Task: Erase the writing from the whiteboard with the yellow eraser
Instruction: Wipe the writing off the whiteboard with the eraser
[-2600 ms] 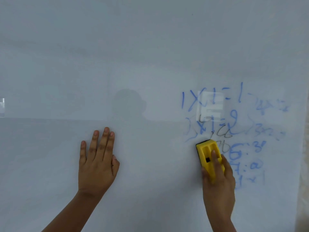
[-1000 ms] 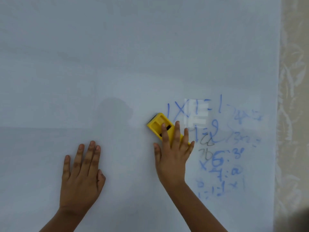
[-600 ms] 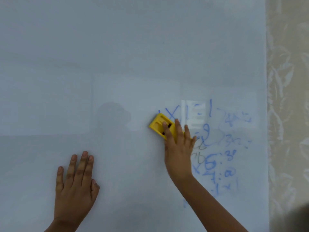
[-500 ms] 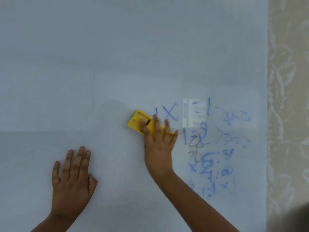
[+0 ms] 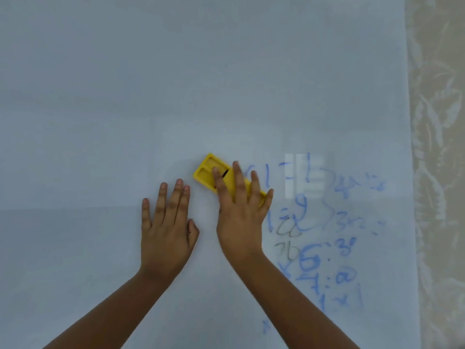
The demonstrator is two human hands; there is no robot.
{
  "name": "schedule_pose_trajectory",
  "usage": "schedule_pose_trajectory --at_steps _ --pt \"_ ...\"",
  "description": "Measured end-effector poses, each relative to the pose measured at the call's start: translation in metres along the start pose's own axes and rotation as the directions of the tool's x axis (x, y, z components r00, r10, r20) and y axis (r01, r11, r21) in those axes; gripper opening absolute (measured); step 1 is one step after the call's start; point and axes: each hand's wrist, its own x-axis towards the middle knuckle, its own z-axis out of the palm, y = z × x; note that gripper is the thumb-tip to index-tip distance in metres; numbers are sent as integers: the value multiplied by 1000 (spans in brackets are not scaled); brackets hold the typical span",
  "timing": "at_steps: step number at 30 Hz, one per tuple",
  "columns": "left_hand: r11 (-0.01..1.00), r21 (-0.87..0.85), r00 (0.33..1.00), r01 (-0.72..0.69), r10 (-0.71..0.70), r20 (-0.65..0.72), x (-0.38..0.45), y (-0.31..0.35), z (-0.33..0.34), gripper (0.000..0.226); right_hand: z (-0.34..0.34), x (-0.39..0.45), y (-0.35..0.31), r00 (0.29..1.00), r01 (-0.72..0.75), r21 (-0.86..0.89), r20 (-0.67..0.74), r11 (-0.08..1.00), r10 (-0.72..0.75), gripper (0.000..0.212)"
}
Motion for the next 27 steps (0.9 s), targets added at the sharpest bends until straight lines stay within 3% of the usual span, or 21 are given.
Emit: schedule_pose_trajectory --at_steps 3,6,9,13,17,20,23,27 --pt "999 44 1000 17 -17 -11 -3 3 7 59 -7 -28 36 993 119 -63 33 991 -117 71" --pt "998 58 1000 4 -3 -16 -4 2 9 60 -20 -12 78 998 -61 -87 5 994 62 69" --pt "998 55 1000 6 -5 -15 -4 4 11 60 -22 25 74 970 -245 -27 -5 969 245 69" --pt "998 66 1000 11 -11 -6 -4 3 10 61 -9 8 38 998 -46 -53 -48 998 43 80" --pt "997 76 1000 19 -20 2 -4 4 9 62 -8 -21 52 989 145 -97 -15 985 -147 84" --pt "997 71 1000 25 -25 1 -4 5 8 61 -16 3 73 999 9 -136 -35 991 -14 78" --pt "997 67 1000 24 -24 2 -5 6 9 61 -19 34 62 986 -164 -50 -46 985 162 73" --pt "997 74 1000 25 -24 -5 -5 5 10 61 -10 3 26 999 34 -49 -19 998 -35 72"
